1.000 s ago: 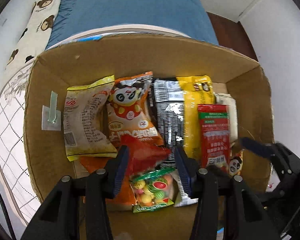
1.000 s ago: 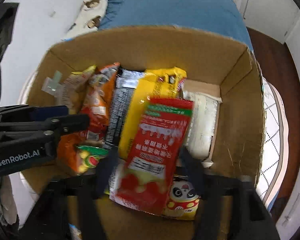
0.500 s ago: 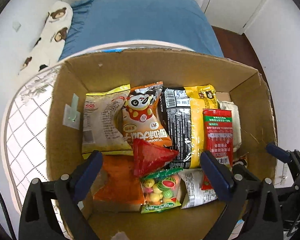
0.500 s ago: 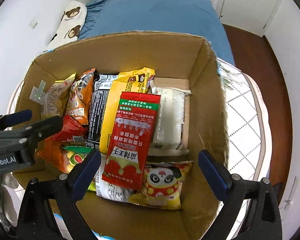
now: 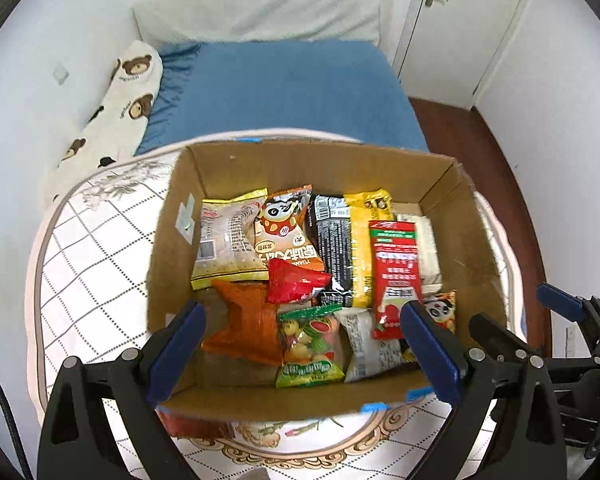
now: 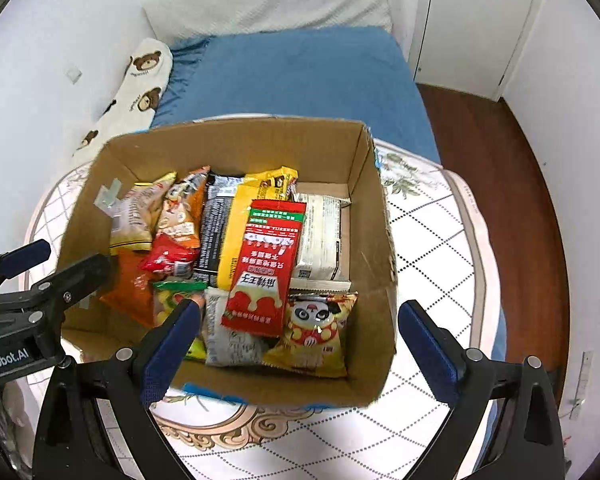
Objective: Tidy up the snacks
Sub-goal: 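Grasp the round yellow cake with the right tool while the left grasps the brown square packet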
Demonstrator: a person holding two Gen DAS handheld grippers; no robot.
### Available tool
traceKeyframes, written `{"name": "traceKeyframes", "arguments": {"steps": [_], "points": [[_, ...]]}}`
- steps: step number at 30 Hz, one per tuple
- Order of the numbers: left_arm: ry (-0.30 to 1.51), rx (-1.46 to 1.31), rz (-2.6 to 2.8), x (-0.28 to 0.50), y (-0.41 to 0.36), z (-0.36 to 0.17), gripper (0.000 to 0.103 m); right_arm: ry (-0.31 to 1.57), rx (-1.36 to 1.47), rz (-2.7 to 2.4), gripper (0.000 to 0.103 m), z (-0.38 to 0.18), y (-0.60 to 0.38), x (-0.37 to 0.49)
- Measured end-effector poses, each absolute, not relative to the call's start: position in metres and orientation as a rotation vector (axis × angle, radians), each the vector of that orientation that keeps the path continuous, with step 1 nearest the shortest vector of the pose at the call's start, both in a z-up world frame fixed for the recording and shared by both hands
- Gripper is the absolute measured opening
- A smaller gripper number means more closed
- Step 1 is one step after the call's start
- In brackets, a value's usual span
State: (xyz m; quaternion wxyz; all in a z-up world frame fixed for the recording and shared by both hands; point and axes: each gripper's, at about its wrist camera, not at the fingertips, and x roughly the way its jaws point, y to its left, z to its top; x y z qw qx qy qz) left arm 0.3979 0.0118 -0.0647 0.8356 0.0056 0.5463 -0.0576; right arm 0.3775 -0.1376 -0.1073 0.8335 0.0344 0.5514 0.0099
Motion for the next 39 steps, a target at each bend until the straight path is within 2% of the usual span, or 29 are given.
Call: {"name": "traceKeyframes", "arguments": {"steps": [11, 18, 23, 30, 31, 32, 33, 35, 39], "points": [[1.025, -0.004, -0.126, 0.34, 0.019, -0.014, 0.1, 1.072, 0.113, 0.041, 0.101, -0.059, -0.128, 0.321], [1.045, -0.023, -0.116, 0.311, 0.035, -0.018, 0.1, 1.082, 0.157, 0.079, 0.101, -0.059, -0.118, 0.291], [1.106, -0.006, -0.095, 0.277, 0.056, -0.047, 0.1, 1.18, 0.215, 0.179, 0.101, -0.093, -0.097, 0.266], [1.284, 0.037, 0.039, 0.22, 0.111, -0.124, 0.1, 1.456, 0.262, 0.346, 0.1, -0.186, -0.031, 0.218], [1.309, 0.04, 0.063, 0.214, 0.119, -0.134, 0.1, 1.498, 0.285, 0.364, 0.099, -0.201, -0.022, 0.211], [1.336, 0.042, 0.086, 0.208, 0.128, -0.145, 0.1, 1.544, 0.313, 0.389, 0.092, -0.219, -0.012, 0.205], [1.361, 0.038, 0.108, 0.202, 0.137, -0.156, 0.1, 1.574, 0.328, 0.401, 0.08, -0.23, -0.005, 0.201], [1.403, 0.021, 0.136, 0.192, 0.152, -0.173, 0.1, 1.646, 0.358, 0.417, 0.072, -0.256, 0.009, 0.193], [1.448, 0.001, 0.173, 0.173, 0.173, -0.196, 0.1, 1.709, 0.399, 0.415, 0.072, -0.284, 0.026, 0.185]]}}
